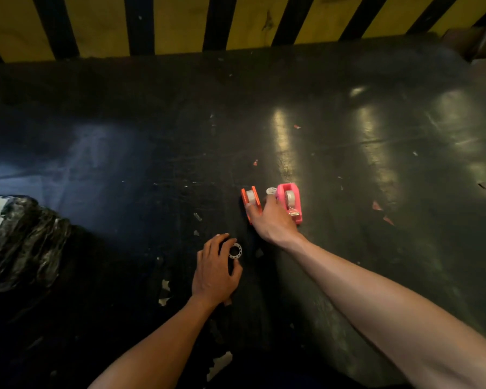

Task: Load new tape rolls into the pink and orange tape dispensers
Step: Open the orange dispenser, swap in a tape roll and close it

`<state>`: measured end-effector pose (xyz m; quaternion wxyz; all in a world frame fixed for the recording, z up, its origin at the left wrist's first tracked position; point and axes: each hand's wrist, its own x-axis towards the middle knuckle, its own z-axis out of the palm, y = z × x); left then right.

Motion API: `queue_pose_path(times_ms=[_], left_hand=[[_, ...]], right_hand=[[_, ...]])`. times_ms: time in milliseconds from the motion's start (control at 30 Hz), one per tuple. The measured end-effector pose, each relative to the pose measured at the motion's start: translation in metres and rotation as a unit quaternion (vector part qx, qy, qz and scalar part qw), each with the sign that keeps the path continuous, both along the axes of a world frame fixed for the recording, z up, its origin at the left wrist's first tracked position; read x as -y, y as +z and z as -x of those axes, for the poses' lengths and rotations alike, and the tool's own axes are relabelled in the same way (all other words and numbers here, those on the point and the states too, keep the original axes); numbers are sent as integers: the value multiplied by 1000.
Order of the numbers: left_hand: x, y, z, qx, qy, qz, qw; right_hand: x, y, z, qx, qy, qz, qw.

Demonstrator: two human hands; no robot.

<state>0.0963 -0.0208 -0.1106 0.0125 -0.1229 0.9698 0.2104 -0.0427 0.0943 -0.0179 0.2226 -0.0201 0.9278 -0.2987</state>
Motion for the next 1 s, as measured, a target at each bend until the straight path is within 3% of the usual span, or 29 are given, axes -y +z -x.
queue_pose_path(times_ms=[100, 200, 300, 400, 567, 700, 867, 1000], left_hand=[[2, 0, -2, -10, 0, -21, 1000], [3, 0, -3, -20, -8, -45, 999], [2, 0, -4, -25, -1, -56, 998], [0, 1, -2, -20, 6, -58, 998], [9, 11, 11, -13, 21, -51, 998], [35, 24, 26, -4, 99, -47, 994], [76, 31, 44, 27, 157, -49, 986], [89, 35, 57, 46, 152, -38, 987]], right_hand=[[-33, 10, -8, -81, 32, -6, 996], [-78, 4, -16, -91, 46, -67, 993], [-117, -6, -27, 17, 96, -204, 974], [-137, -14, -38, 108, 136, -251, 952], [-109, -16, -47, 110, 250, -189, 943], [-53, -14, -45, 94, 309, -89, 942], [14, -8, -24, 11, 321, -32, 946], [50, -3, -1, -35, 310, -46, 949]])
